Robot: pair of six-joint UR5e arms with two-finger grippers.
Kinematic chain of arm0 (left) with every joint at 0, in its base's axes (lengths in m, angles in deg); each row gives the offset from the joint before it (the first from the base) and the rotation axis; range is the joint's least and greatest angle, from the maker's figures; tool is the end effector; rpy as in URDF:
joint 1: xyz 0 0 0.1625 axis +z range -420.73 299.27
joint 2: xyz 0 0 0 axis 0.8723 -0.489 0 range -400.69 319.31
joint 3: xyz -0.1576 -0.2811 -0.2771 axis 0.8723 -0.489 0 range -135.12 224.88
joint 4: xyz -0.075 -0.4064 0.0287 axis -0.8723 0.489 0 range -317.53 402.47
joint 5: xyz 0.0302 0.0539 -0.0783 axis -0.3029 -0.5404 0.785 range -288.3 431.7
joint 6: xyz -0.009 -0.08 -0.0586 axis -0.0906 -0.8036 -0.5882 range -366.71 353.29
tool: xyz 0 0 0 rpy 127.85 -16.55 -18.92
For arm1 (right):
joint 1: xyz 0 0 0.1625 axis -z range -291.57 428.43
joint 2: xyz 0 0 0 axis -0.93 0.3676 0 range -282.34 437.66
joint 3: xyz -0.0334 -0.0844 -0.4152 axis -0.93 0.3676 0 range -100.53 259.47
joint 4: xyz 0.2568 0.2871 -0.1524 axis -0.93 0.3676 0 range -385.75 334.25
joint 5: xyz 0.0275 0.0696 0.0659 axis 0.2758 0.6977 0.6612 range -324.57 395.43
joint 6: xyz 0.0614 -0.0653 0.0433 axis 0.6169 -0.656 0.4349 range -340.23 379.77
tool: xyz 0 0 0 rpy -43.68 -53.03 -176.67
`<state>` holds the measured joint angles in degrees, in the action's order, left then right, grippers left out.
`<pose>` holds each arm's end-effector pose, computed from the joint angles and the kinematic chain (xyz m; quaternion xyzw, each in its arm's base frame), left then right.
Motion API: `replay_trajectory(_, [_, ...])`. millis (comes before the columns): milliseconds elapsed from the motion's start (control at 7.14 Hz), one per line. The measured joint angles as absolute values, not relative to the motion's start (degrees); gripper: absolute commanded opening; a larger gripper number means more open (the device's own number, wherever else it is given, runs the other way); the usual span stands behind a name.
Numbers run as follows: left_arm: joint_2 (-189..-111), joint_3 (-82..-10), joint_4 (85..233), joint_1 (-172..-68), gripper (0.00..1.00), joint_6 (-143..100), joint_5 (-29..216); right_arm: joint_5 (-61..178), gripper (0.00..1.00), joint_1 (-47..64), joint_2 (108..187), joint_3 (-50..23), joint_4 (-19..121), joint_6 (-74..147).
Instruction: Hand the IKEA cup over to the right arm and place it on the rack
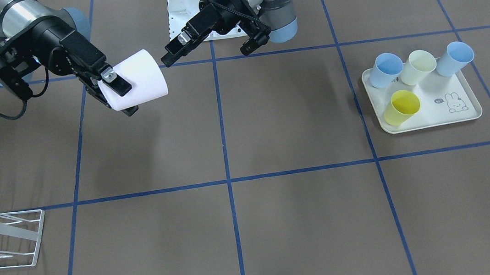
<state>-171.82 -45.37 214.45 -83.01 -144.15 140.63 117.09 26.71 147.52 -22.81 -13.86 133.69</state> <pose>0.4879 -0.3827 0.0889 -0.1038 0.8636 -0.3986 0.2907 -0.3008 -0.4661 0.2232 0.1678 -0.8034 0.3582 0.4451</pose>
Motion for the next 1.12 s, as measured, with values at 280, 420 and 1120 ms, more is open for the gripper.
replay_trajectory(280, [-171.6, -45.7, 214.1, -83.7, 1.00, -139.9, 140.9, 117.1, 0.00, 23.3, 148.4, -21.9, -7.4, 127.7])
replay_trajectory(420, [-171.1, -46.0, 213.9, -84.0, 1.00, -138.0, 141.5, 116.9, 0.00, 21.5, 150.2, -22.1, -3.4, 122.0])
replay_trajectory(1120, [-168.7, -46.7, 213.3, -84.2, 1.00, -136.1, 142.9, 106.9, 0.00, 14.3, 164.8, -22.0, 8.5, 83.0])
